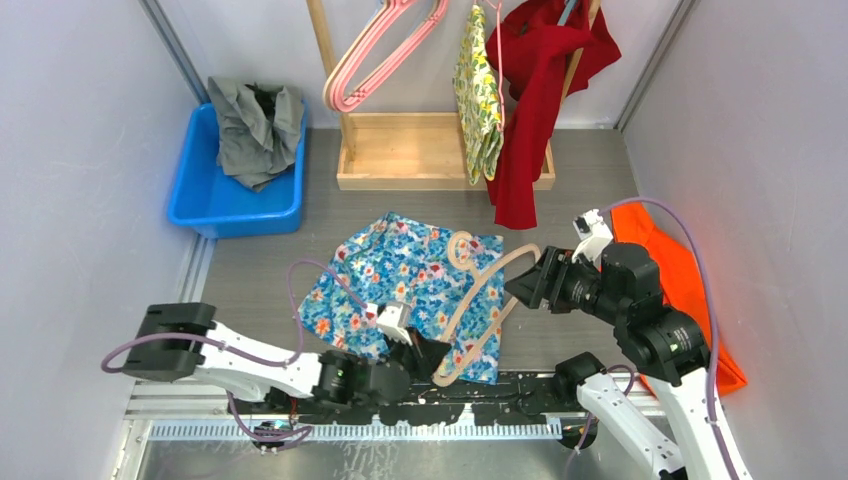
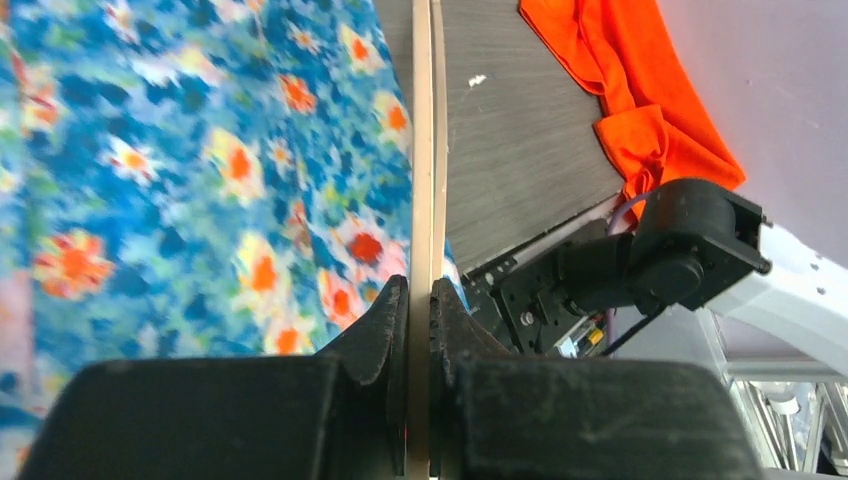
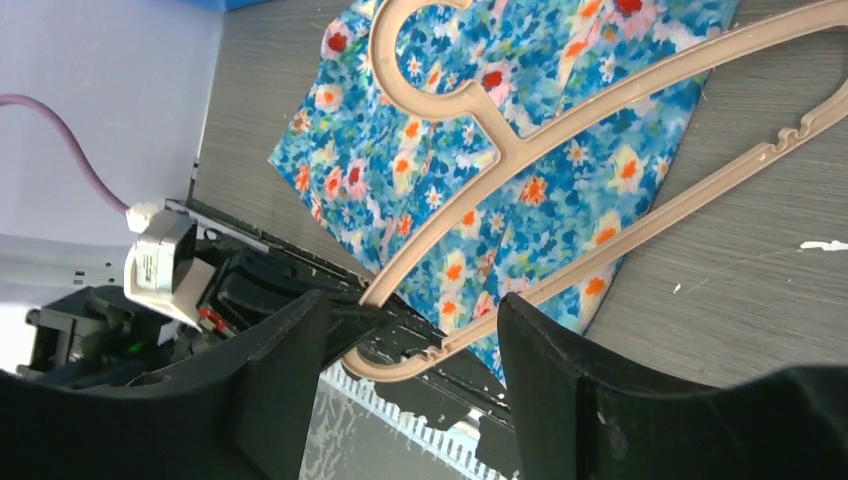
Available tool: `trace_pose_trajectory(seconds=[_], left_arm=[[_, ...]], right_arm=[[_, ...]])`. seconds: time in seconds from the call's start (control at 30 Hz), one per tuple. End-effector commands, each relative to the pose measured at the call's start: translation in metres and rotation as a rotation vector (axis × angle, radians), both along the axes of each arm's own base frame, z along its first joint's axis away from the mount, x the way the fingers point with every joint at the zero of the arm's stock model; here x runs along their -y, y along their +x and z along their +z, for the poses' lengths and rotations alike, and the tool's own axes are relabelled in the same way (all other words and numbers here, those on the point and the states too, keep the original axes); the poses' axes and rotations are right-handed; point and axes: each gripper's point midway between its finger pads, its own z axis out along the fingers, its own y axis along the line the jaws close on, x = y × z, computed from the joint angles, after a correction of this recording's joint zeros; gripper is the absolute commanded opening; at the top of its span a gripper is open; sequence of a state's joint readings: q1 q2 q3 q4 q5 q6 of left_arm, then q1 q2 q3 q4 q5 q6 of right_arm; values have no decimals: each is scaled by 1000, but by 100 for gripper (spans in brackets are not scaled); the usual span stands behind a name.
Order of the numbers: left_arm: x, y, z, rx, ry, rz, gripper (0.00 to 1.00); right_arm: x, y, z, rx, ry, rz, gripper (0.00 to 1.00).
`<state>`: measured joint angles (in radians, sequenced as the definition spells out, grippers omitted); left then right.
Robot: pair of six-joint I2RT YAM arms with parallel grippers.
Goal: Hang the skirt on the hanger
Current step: Hang the skirt on the hanger.
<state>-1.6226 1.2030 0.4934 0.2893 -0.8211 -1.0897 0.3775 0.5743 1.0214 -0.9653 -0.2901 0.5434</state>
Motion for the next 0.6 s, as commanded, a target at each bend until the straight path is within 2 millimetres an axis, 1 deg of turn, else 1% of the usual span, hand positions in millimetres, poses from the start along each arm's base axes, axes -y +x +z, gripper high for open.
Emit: trace_pose_trajectory(seconds=[0.0, 0.03, 0.07, 0.17, 0.2, 0.23, 0.3, 0.37, 0.43, 0.57], left_arm=[[16, -6, 23, 38, -180, 172, 0], [20, -11, 18, 44, -178, 184, 0], [31, -27, 9, 64, -164, 193, 0], [40, -44, -6, 72, -144, 187, 0], [42, -47, -6, 65, -152, 191, 0], [42, -51, -14, 67, -128, 190, 0], [47, -58, -20, 62, -117, 184, 0], [54, -64, -22, 66, -113, 177, 0], [54, -69, -25, 80, -101, 183, 0], [40, -65, -36, 92, -66, 235, 0]], right_arm=[[5, -10, -5, -1, -29, 16, 68], [6, -13, -8, -14, -35, 19, 68], [8, -22, -20, -71, -53, 29, 67], [10, -29, -38, -125, -40, 0, 66], [12, -29, -45, -142, -39, -19, 66], [13, -29, -55, -169, -43, -37, 65], [12, -29, -73, -225, -36, -61, 61], [9, -27, -87, -267, -12, -79, 56], [11, -26, -101, -295, -16, -113, 54], [19, -25, -110, -284, 20, -203, 47]])
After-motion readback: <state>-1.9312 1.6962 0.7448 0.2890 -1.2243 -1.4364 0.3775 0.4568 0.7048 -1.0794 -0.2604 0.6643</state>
